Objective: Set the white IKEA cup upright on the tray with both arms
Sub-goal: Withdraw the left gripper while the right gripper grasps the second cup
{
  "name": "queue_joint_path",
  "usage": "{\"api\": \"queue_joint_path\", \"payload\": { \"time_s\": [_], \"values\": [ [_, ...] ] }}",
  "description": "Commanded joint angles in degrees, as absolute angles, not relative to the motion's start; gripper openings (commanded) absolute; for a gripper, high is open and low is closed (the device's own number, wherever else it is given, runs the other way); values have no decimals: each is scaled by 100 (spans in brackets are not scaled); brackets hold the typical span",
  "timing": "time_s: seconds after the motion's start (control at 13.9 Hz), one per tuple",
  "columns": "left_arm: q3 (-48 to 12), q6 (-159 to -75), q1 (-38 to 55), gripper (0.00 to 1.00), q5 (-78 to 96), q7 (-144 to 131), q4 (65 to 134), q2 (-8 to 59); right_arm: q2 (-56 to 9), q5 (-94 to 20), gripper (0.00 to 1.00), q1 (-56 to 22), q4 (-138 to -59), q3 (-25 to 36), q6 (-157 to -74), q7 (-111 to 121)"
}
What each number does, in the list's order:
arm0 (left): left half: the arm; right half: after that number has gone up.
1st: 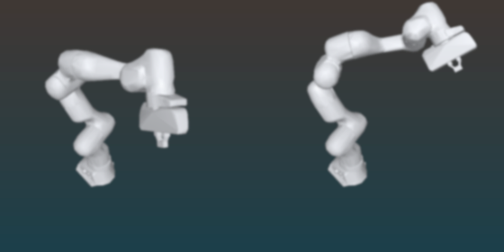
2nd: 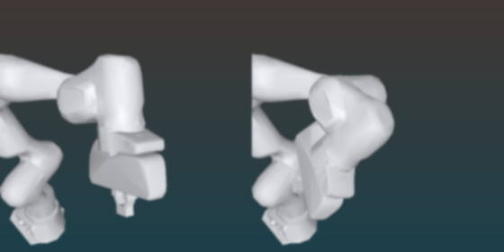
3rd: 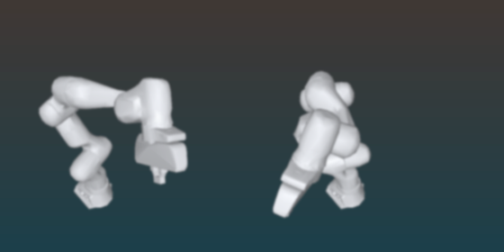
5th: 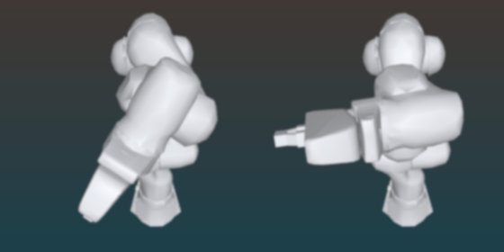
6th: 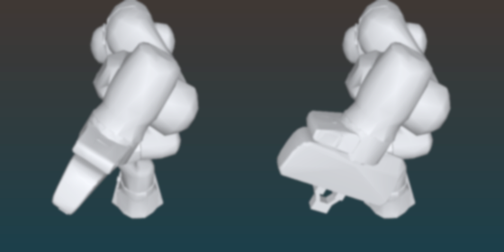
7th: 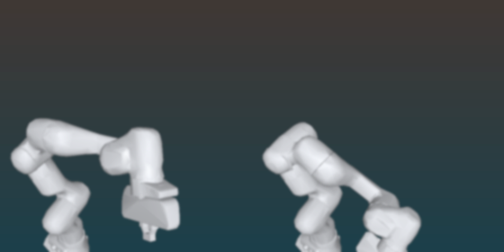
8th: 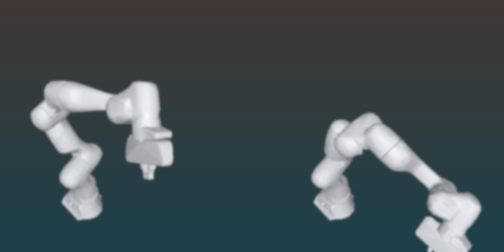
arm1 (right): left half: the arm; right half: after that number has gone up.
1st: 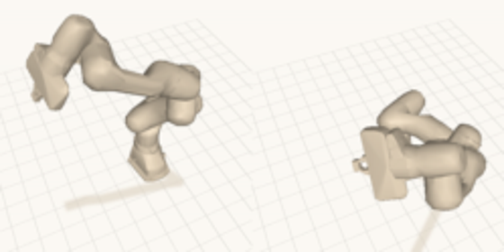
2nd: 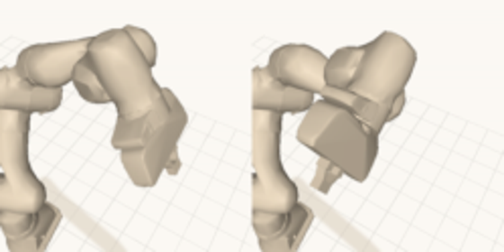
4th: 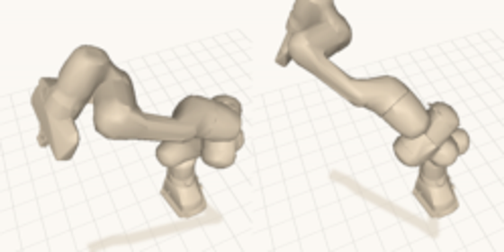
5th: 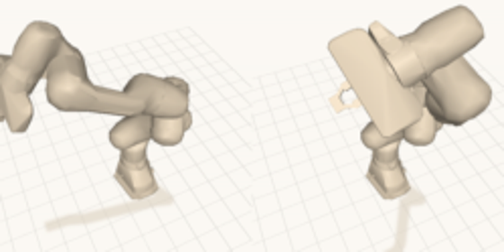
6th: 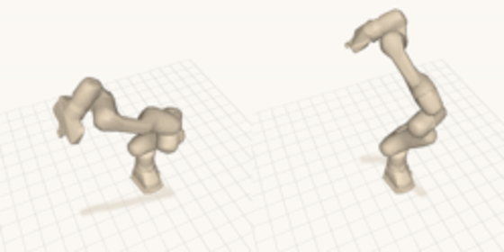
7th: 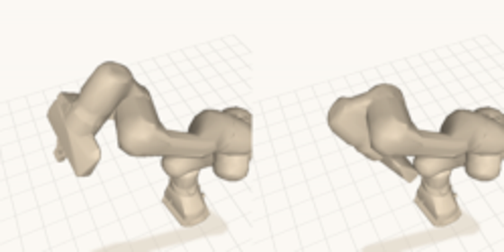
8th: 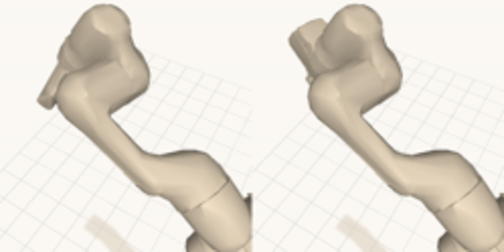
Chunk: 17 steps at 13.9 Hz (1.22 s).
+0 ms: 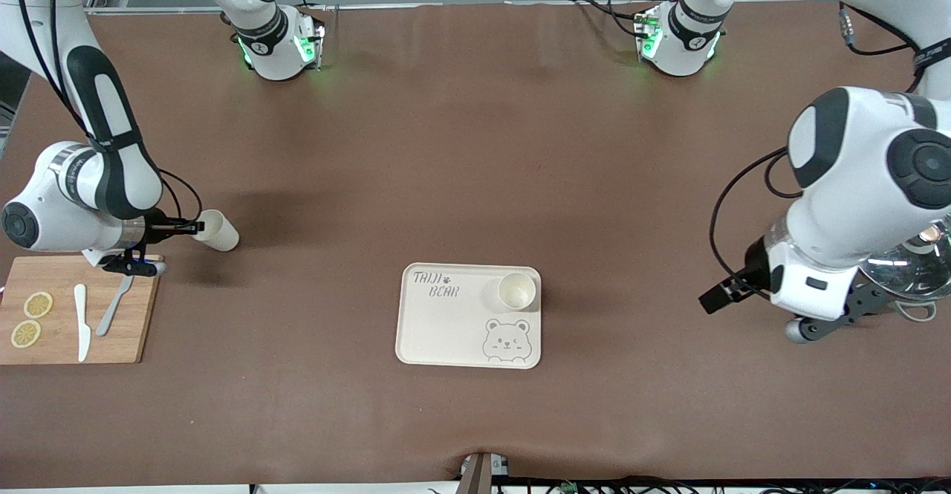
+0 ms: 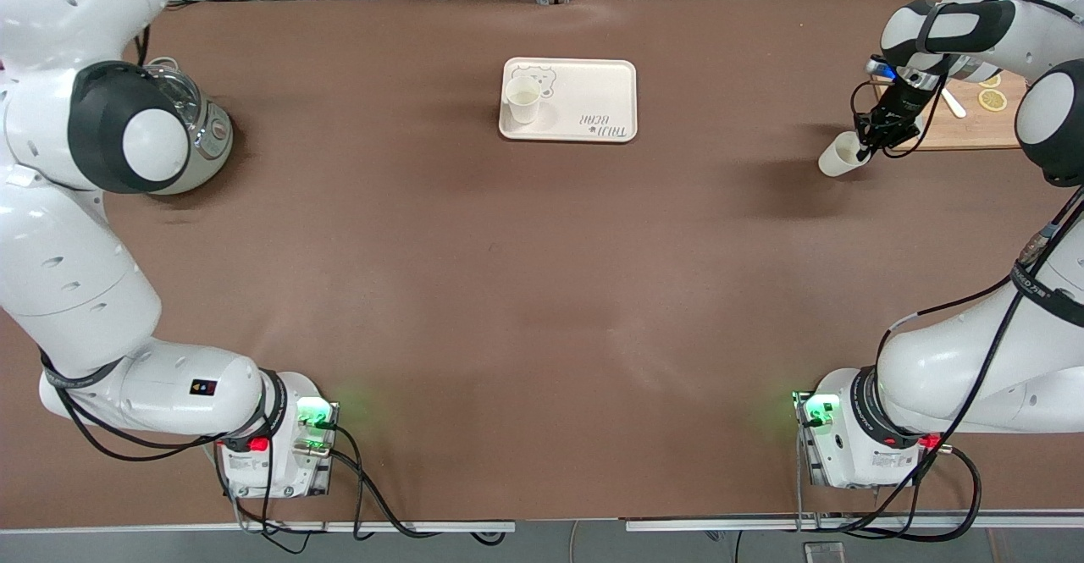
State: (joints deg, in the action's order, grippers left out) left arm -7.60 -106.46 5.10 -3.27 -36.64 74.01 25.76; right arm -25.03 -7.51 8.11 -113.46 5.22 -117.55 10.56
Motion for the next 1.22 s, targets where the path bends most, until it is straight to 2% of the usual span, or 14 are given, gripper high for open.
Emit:
{"api": "queue_joint_path", "payload": {
  "time_s": [0.0, 0.36, 0.72, 1.0, 1.15],
  "values": [
    [-791, -10389, 334, 100, -431, -3227, 7532, 2260, -2294, -809, 0, 782, -11374, 483, -11760, 880],
    [-782, -10064, 132, 100, -431, -2523, 7532, 1969, -2312, -826, 0, 572, -10733, 475, -10882, -60],
    [-791, -9756, -122, 100, -413, -2049, 7532, 1688, -2373, -1661, 0, 107, -10337, 483, -10854, -927],
    [-791, -8976, -360, 100, -413, -1531, 7541, 1328, -2417, -1810, 0, -543, -10046, 475, -10810, -2677],
    [-800, -8763, -570, 100, -396, -1276, 7698, 1091, -2697, -2649, 0, -685, -9854, 483, -10802, -3179]
  ]
}}
